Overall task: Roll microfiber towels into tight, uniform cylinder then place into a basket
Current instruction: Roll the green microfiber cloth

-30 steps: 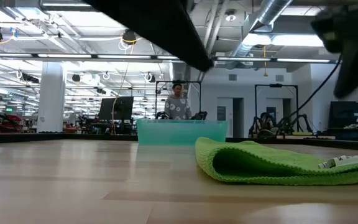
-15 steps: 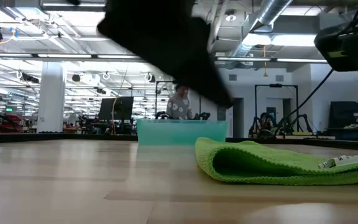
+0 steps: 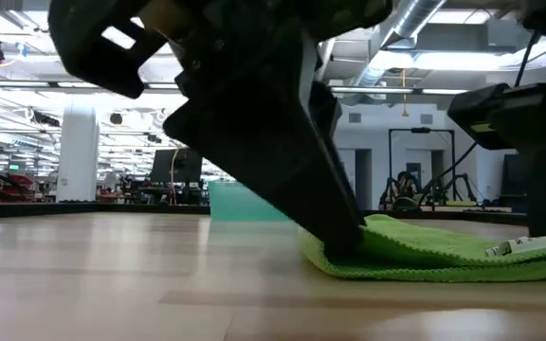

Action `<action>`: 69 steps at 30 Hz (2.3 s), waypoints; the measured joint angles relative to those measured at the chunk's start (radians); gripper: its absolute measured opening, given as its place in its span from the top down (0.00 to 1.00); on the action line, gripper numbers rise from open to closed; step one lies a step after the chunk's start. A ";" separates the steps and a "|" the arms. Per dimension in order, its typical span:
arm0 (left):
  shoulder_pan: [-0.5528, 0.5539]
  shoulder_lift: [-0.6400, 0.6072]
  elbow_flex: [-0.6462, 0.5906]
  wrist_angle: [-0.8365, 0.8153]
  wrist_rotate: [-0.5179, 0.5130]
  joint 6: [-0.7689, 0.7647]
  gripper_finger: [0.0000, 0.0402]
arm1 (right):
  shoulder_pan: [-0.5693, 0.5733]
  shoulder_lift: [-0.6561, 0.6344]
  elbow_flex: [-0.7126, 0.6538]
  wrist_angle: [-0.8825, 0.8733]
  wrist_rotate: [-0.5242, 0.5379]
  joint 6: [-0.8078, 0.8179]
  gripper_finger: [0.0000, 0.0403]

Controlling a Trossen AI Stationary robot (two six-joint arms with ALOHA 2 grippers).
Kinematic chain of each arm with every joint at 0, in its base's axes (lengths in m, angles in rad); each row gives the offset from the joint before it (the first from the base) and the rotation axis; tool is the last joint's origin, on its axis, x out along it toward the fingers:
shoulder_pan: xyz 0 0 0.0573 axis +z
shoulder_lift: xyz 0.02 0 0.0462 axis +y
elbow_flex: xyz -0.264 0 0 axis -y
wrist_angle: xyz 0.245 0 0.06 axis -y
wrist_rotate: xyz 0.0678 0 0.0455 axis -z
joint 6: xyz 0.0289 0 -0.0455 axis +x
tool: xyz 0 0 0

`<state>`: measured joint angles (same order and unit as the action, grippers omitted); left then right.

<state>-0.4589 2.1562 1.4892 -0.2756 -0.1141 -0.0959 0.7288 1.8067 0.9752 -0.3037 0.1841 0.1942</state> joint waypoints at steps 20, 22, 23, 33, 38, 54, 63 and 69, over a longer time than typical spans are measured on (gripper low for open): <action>0.017 0.005 0.000 0.003 0.063 -0.057 0.67 | -0.011 -0.001 0.000 -0.033 -0.005 0.042 0.94; 0.017 0.005 0.000 0.004 0.061 -0.058 0.73 | -0.011 -0.001 0.000 -0.033 -0.005 0.042 0.97; 0.017 0.005 0.000 0.004 0.061 -0.058 0.76 | -0.011 -0.001 0.000 -0.033 -0.005 0.042 0.98; 0.017 0.005 0.000 0.005 0.057 -0.054 0.99 | -0.011 -0.001 0.000 -0.033 -0.005 0.043 0.95; 0.016 0.005 0.000 0.005 0.052 -0.055 0.99 | -0.010 -0.002 0.000 -0.033 -0.005 0.043 0.99; -0.077 0.005 0.243 -0.330 -0.178 -0.044 1.00 | 0.065 -0.147 0.000 -0.041 0.027 0.160 0.97; -0.164 0.005 0.418 -0.567 -0.401 -0.114 1.00 | 0.105 -0.153 0.061 -0.013 0.031 0.173 0.99; -0.198 0.004 0.508 -0.672 -0.503 -0.134 1.00 | 0.123 -0.153 0.139 -0.060 0.043 0.168 0.99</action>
<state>-0.6569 2.1602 1.9975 -0.9477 -0.6167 -0.2296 0.8516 1.6535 1.1142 -0.3633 0.2270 0.3622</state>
